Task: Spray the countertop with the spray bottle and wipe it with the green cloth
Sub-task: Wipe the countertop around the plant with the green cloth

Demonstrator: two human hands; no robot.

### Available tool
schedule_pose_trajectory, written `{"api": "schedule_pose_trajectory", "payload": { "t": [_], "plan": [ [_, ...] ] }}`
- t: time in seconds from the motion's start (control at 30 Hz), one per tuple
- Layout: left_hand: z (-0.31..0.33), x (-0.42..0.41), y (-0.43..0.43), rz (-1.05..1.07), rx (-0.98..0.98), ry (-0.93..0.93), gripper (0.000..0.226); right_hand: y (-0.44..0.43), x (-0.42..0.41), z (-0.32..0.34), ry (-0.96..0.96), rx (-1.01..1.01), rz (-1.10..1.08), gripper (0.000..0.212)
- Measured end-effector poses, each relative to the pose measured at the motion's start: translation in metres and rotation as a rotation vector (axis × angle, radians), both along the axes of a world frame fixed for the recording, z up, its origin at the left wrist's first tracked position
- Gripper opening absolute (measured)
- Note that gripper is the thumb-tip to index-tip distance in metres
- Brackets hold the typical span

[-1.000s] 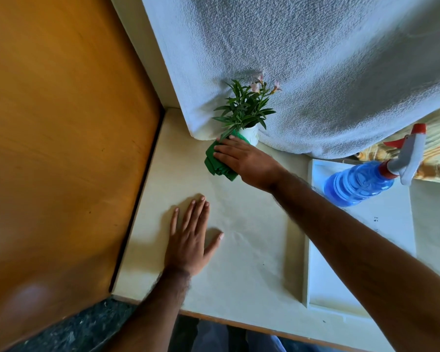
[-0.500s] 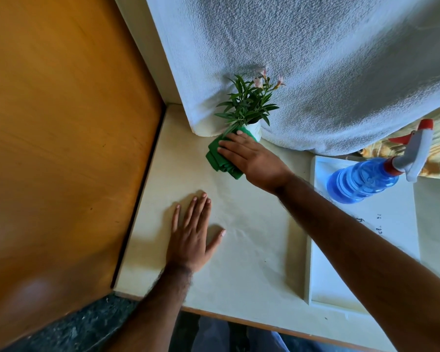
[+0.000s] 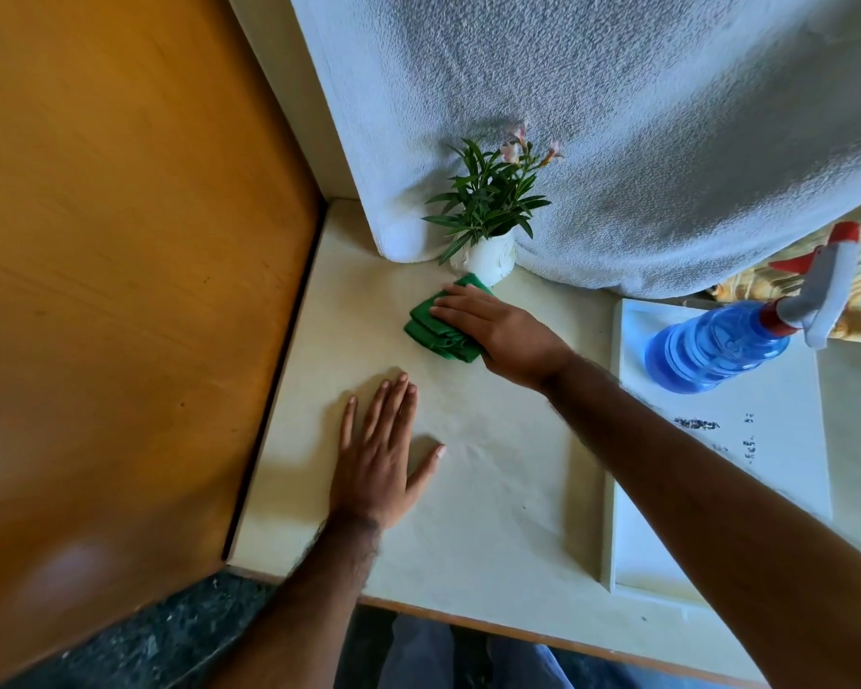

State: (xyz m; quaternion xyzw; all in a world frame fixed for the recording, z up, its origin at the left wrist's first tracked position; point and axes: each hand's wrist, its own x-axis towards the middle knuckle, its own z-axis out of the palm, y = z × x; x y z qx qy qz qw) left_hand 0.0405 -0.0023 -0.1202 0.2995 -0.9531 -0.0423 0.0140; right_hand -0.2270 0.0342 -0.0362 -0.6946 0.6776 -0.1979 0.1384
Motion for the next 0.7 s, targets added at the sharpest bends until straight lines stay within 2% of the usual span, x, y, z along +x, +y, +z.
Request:
{"api": "schedule_pose_trajectory", "payload": {
  "t": [0.1, 0.2, 0.3, 0.4, 0.5, 0.57, 0.7],
  "plan": [
    [0.000, 0.000, 0.001, 0.000, -0.006, 0.009, 0.089, -0.009, -0.005, 0.006, 0.147, -0.136, 0.042, 0.065],
    [0.001, 0.000, 0.001, 0.000, -0.003, -0.006, 0.090, -0.012, -0.014, 0.006, 0.181, -0.118, 0.034, 0.068],
    [0.002, 0.000, 0.001, 0.003, 0.004, -0.010, 0.090, -0.006, -0.014, -0.004, 0.130, 0.003, 0.056, 0.072],
    [0.003, 0.000, 0.001, 0.005, 0.007, -0.005, 0.090, 0.003, -0.008, -0.014, -0.036, 0.105, -0.077, 0.071],
    [0.003, 0.000, 0.001, 0.002, 0.008, -0.003, 0.090, 0.004, -0.003, -0.015, -0.137, 0.121, -0.166, 0.073],
    [0.002, 0.001, 0.001, 0.001, 0.012, -0.005, 0.090, 0.001, 0.002, -0.012, -0.126, 0.100, -0.145, 0.072],
    [0.002, 0.001, 0.001, 0.004, 0.023, -0.015, 0.091, -0.003, 0.007, -0.005, 0.024, -0.023, -0.031, 0.065]
  ]
}}
